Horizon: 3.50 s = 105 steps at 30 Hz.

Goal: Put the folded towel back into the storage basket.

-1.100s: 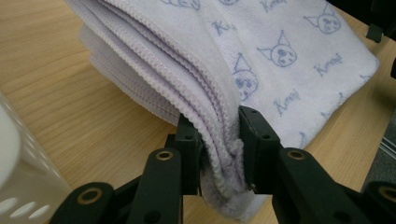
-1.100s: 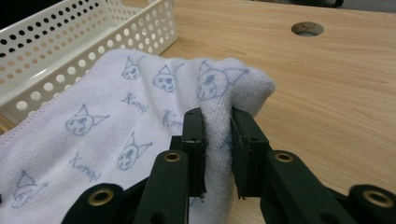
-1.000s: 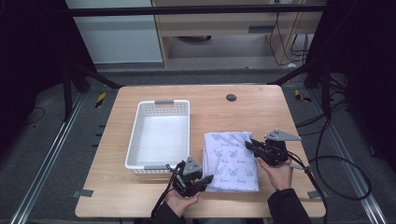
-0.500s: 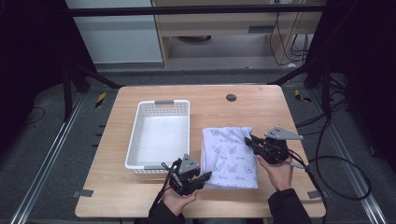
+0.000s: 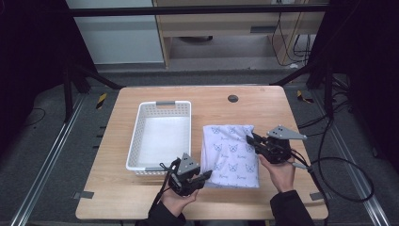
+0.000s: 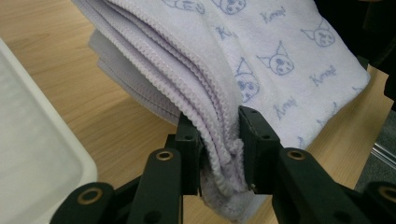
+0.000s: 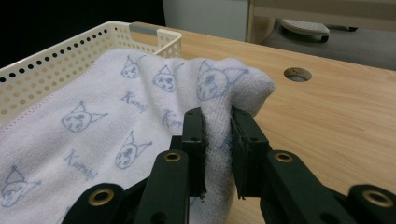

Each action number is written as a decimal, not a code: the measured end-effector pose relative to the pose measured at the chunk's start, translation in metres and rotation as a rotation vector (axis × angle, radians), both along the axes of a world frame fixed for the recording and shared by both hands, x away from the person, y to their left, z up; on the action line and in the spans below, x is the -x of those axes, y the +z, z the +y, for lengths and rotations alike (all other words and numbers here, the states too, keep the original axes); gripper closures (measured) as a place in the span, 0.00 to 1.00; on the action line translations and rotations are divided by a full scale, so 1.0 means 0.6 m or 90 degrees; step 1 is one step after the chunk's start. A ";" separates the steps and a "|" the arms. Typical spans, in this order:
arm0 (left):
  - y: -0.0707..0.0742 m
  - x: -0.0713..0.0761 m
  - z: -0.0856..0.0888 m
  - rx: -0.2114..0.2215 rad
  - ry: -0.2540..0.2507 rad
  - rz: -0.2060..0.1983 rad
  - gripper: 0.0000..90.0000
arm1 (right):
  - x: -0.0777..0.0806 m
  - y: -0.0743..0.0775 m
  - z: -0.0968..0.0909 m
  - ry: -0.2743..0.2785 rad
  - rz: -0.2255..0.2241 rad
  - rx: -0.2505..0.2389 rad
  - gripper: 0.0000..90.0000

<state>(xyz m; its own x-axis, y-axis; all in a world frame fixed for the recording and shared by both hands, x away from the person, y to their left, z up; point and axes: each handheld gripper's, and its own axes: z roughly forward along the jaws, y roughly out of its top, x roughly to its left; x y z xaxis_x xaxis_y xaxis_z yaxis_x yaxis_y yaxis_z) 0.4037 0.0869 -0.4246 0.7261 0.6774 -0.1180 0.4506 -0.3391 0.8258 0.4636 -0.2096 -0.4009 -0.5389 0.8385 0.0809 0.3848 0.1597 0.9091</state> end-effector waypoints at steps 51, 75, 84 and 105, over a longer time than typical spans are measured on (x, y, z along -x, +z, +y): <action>0.111 -0.017 0.126 0.093 0.074 -0.069 0.78 | -0.036 0.137 0.119 0.037 -0.082 0.001 0.86; 0.112 -0.018 0.187 0.070 0.142 -0.090 0.78 | -0.072 0.134 0.201 0.059 -0.076 -0.006 0.86; 0.109 -0.023 0.219 0.072 0.169 -0.090 0.78 | -0.089 0.134 0.236 0.072 -0.076 -0.009 0.86; 0.096 -0.044 0.282 0.066 0.225 -0.073 0.78 | -0.129 0.116 0.313 0.094 -0.067 -0.005 0.86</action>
<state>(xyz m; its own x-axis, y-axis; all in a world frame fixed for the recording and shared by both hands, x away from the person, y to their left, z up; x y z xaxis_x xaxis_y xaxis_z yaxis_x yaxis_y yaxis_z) 0.4300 0.2559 -0.3668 0.4627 0.8768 -0.1306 0.4280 -0.0920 0.8991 0.5409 -0.0217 -0.3311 -0.6618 0.7493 0.0241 0.2606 0.1998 0.9445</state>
